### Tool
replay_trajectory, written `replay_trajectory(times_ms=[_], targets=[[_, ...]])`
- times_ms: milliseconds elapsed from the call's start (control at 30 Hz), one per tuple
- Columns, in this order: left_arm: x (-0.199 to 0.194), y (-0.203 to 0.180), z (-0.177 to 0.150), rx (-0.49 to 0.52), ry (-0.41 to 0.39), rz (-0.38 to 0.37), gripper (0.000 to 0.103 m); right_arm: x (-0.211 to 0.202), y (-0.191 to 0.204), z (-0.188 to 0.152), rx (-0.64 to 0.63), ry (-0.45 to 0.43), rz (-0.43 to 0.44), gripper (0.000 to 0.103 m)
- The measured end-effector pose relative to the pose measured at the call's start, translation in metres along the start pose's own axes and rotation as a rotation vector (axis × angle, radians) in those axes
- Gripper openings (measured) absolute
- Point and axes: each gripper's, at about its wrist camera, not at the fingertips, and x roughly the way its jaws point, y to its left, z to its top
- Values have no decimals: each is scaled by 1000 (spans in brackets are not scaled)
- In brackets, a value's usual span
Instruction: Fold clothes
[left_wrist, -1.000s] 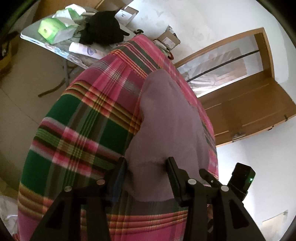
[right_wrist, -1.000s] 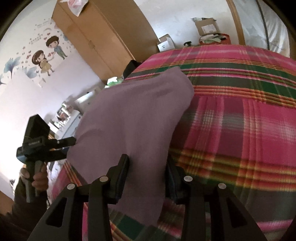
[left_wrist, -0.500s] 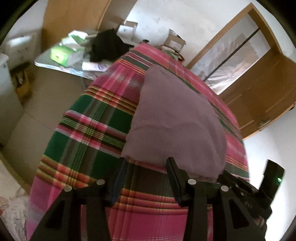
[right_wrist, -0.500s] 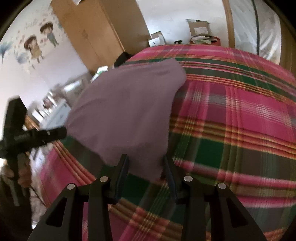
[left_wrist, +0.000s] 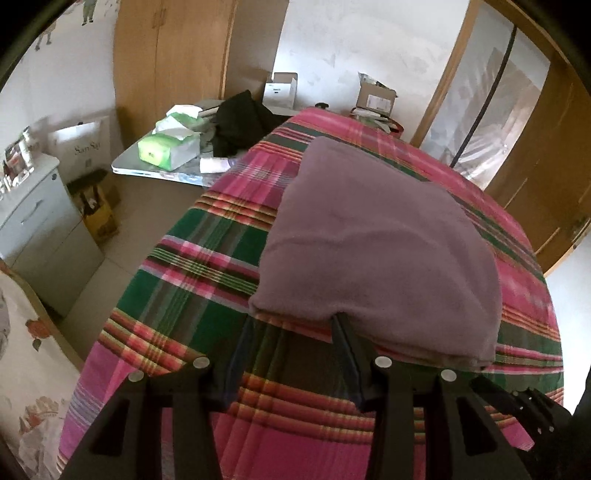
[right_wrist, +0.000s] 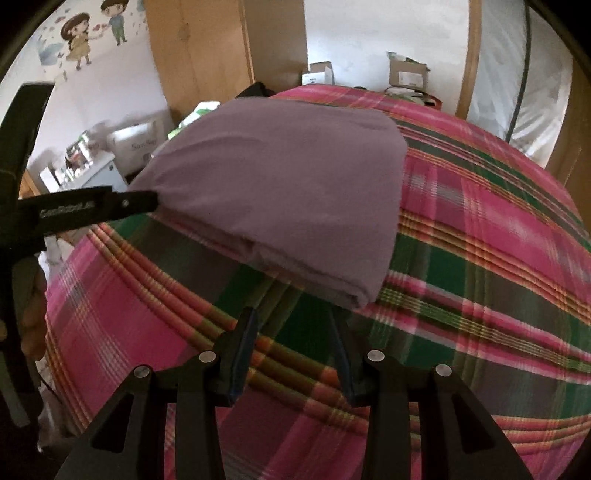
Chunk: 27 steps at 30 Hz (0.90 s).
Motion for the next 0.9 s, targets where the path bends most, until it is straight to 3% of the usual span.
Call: replay_trajectory(times_ms=[367, 400, 433, 500, 900], targets=[[10, -10, -7, 21, -3, 33, 45, 8, 5, -1, 46, -31, -109, 41], [13, -11, -8, 24, 5, 34, 45, 8, 4, -2, 58, -34, -119, 44], [14, -12, -9, 29, 6, 36, 45, 8, 4, -2, 69, -38, -130, 53], [13, -16, -12, 47, -2, 47, 45, 9, 2, -3, 92, -44, -151, 57], [14, -27, -12, 109, -15, 95, 45, 13, -1, -1, 119, -65, -175, 58]])
